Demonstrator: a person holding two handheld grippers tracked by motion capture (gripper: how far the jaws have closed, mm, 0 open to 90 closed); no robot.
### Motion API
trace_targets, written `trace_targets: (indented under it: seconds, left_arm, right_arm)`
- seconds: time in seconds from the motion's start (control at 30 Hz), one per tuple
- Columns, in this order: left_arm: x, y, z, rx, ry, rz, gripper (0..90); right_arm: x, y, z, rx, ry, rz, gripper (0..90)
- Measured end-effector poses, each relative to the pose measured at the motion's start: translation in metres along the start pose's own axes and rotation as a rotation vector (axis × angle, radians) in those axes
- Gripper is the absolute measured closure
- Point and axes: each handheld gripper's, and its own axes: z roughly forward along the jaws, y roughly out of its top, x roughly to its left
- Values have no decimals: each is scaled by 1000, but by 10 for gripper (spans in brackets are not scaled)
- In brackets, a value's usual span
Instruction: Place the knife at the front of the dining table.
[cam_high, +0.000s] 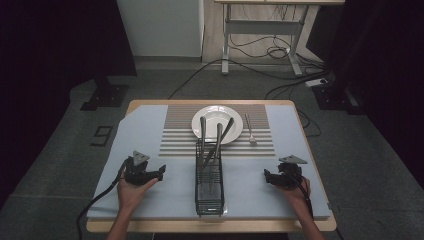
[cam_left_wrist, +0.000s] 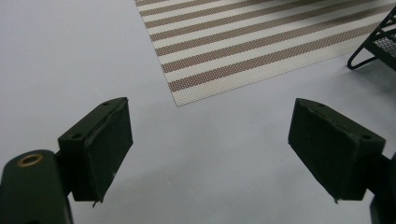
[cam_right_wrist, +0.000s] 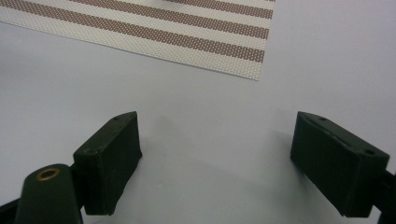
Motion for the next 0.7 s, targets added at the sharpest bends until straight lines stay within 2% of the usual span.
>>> trace_targets:
  seconds: [0.17,0.37,0.53,0.57,0.6,0.63,0.7]
  left_arm:
    - [2,2,0,-4,-11,-27,139]
    - [3,6,-5,-29,-53,-69,144]
    - [3,9,-10,-49,-54,-82,145]
    - [1,11,-13,-54,-34,-63,145]
    - [-5,18,-21,-81,-18,-33,146]
    - [-5,18,-21,-81,-18,-33,146]
    - [-12,27,-30,-111,-31,-20,145]
  right_arm:
    - [0,0,0,2,0,2,155]
    - [0,0,0,2,-1,1,155]
    - [0,0,0,4,-1,0,156]
    - [0,0,0,4,-1,0,156]
    - [0,0,0,3,-1,-1,156]
    - [0,0,0,3,-1,-1,156]
    - [0,0,0,2,-2,1,156]
